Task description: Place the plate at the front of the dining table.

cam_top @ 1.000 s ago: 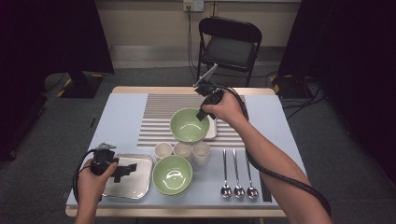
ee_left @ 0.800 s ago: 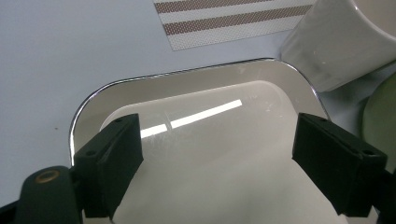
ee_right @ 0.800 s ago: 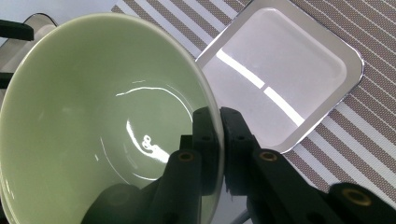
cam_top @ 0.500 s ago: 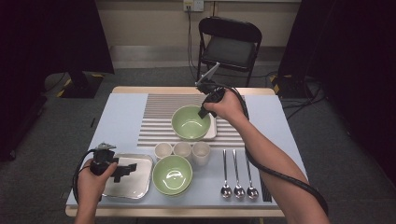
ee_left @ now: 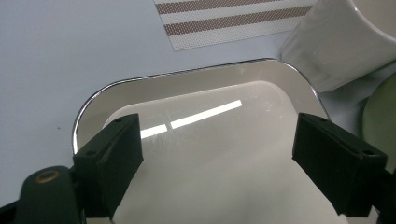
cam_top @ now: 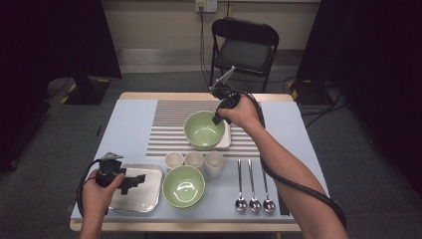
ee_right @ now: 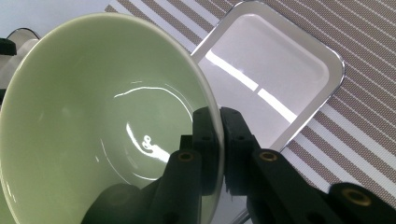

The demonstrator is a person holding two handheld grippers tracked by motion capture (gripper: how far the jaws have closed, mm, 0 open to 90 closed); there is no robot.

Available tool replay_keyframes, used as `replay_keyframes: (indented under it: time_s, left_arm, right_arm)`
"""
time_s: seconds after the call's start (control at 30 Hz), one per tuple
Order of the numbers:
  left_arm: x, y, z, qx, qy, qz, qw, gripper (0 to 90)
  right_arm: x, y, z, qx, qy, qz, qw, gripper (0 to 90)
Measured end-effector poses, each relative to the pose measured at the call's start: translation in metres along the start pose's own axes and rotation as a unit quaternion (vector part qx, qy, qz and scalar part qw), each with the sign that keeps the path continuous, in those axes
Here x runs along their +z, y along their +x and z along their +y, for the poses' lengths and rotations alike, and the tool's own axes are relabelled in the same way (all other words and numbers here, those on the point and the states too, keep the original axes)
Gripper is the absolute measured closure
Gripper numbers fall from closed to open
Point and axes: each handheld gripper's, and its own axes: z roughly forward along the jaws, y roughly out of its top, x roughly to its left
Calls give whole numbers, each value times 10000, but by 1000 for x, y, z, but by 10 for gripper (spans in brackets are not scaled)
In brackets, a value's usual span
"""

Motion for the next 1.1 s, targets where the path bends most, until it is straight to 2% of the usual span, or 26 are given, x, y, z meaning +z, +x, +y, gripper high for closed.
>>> replay_keyframes:
  time_s: [0.37,0.43,1.1]
  left_arm:
    - [0,2,-1,-26,-16,8,10000,156]
    - [0,2,-1,-40,-19,3,10000,156]
    - [-3,3,-1,-36,16,20,10000,159]
  right_arm:
    - [4,-3,1,129,-82,-18,9999,859]
    - [5,-4,2,138,-96,-77,9998,859]
    - [10,-15,4,334,-42,-108,9994,859]
